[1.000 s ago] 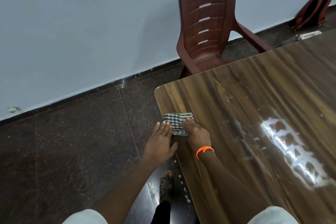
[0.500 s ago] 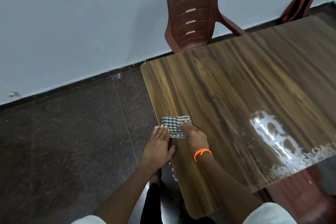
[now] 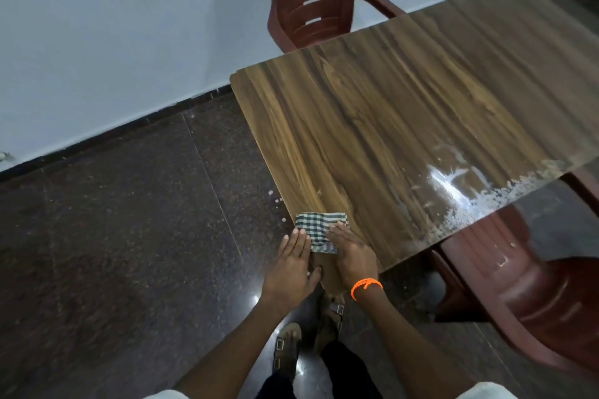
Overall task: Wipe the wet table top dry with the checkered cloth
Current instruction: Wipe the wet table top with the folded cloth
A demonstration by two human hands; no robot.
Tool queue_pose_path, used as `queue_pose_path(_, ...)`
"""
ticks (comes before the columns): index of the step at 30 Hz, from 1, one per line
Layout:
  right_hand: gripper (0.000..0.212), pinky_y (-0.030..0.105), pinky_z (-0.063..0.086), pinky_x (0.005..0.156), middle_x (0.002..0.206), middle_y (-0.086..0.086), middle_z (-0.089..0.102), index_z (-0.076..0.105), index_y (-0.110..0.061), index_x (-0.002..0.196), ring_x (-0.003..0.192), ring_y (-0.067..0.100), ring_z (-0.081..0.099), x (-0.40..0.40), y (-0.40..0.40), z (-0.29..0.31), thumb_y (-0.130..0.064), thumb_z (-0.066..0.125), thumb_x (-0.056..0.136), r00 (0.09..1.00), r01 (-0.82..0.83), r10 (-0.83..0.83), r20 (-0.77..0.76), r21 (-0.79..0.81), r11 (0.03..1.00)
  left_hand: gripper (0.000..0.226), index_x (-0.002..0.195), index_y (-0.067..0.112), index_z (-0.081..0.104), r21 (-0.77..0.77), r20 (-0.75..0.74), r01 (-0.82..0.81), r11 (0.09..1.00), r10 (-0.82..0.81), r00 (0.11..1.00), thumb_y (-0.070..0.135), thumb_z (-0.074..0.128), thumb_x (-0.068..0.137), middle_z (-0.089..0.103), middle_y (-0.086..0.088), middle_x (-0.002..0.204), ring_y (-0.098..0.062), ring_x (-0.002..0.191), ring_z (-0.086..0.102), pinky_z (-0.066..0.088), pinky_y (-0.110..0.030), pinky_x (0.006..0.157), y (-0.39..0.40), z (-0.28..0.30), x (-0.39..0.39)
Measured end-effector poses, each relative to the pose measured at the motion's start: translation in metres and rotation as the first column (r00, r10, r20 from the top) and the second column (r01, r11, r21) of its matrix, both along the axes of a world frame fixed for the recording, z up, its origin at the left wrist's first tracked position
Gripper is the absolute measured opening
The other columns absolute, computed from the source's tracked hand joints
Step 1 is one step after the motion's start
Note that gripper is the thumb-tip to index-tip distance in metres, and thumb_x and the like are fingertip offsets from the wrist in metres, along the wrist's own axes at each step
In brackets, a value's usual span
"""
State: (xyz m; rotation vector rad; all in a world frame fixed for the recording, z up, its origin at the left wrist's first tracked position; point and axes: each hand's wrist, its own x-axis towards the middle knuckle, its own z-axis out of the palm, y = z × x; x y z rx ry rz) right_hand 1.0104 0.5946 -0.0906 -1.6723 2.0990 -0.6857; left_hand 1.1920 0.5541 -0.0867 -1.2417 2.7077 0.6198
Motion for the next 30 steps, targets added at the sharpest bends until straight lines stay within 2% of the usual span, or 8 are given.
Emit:
queue_pose_path(10,0.045,0.021,0.039,0.103,0.124,-0.008,0.063,0.069,-0.021,0.114,0.124,0.004,0.048,0.026,0.092,0.005,0.002,0.065,0.076,0.982,0.185,-0.185,-0.029,0.002,0.983,0.085,0.158,0.003,0.02,0.069,-0.039,0.113,0.991,-0.11,0.993,0.057,0.025,0.093,0.012,-0.013,0.167,-0.02,0.156,-0.001,0.002,-0.032,0.125,0.062,0.003,0.008)
queue_pose_path(13,0.042,0.021,0.038,0.104,0.125,-0.008,0.062,0.07,-0.021,0.114,0.126,0.004,0.048,0.026,0.097,0.004,-0.001,0.062,0.078,0.981,0.19,-0.19,0.025,-0.002,0.982,0.074,0.151,0.003,0.041,0.098,-0.106,0.06,0.993,-0.049,0.993,0.052,0.034,0.095,0.037,-0.012,0.159,-0.025,0.151,0.026,0.017,-0.036,0.125,0.055,0.007,0.005)
queue_pose_path(15,0.032,0.019,0.042,0.099,0.116,-0.008,0.068,0.073,-0.022,0.106,0.117,0.003,0.055,0.024,0.095,0.007,-0.008,0.064,0.079,0.963,0.245,-0.242,0.117,-0.009,0.969,0.053,0.128,0.006,0.066,0.132,-0.23,-0.11,0.985,0.139,0.963,0.044,0.047,0.097,0.065,-0.01,0.133,-0.026,0.128,0.057,0.041,-0.037,0.111,0.047,0.013,0.0)
queue_pose_path(18,0.009,0.022,0.051,0.07,0.083,-0.008,0.073,0.075,-0.022,0.086,0.076,0.008,0.067,0.02,0.092,0.021,-0.019,0.071,0.078,0.768,0.592,-0.567,0.297,0.009,0.806,0.03,0.086,0.016,0.074,0.318,-0.269,-0.475,0.82,0.559,0.785,0.041,0.059,0.095,0.073,-0.004,0.081,-0.027,0.081,0.069,0.05,-0.034,0.069,0.036,0.02,-0.014)
queue_pose_path(20,0.018,0.027,0.048,0.064,0.07,-0.004,0.068,0.069,-0.019,0.074,0.068,0.016,0.063,0.013,0.09,0.024,-0.037,0.071,0.077,0.583,0.772,-0.752,0.308,0.078,0.631,0.037,0.085,0.015,0.074,0.452,-0.105,-0.628,0.634,0.736,0.668,0.049,0.062,0.093,0.073,-0.007,0.083,-0.03,0.084,0.068,0.047,-0.034,0.069,0.029,0.019,-0.027)
queue_pose_path(23,0.041,0.031,0.039,0.061,0.069,0.002,0.06,0.057,-0.014,0.075,0.071,0.027,0.057,0.009,0.082,0.021,-0.051,0.073,0.072,0.416,0.781,-0.864,0.283,0.374,0.499,0.05,0.077,0.007,0.072,0.534,0.048,-0.726,0.434,0.841,0.538,0.056,0.07,0.087,0.073,-0.016,0.09,-0.034,0.09,0.067,0.041,-0.033,0.068,0.021,0.006,-0.042)
queue_pose_path(26,0.056,0.03,0.038,0.063,0.082,0.007,0.06,0.054,-0.01,0.087,0.074,0.027,0.054,0.01,0.077,0.012,-0.059,0.074,0.067,0.33,0.685,-0.886,0.327,0.563,0.462,0.06,0.062,0.004,0.063,0.513,0.053,-0.757,0.405,0.865,0.499,0.06,0.079,0.077,0.073,-0.021,0.084,-0.037,0.085,0.069,0.045,-0.038,0.067,0.021,-0.006,-0.047)
queue_pose_path(30,0.06,0.042,0.057,0.064,0.074,0.006,0.063,0.053,-0.015,0.073,0.069,0.026,0.062,0.009,0.074,-0.002,-0.064,0.077,0.05,0.271,0.681,-0.876,0.398,0.564,0.467,0.059,0.069,0.002,0.068,0.48,0.05,-0.778,0.405,0.873,0.485,0.059,0.084,0.073,0.073,-0.019,0.081,-0.036,0.085,0.07,0.048,-0.039,0.069,0.024,-0.007,-0.044)
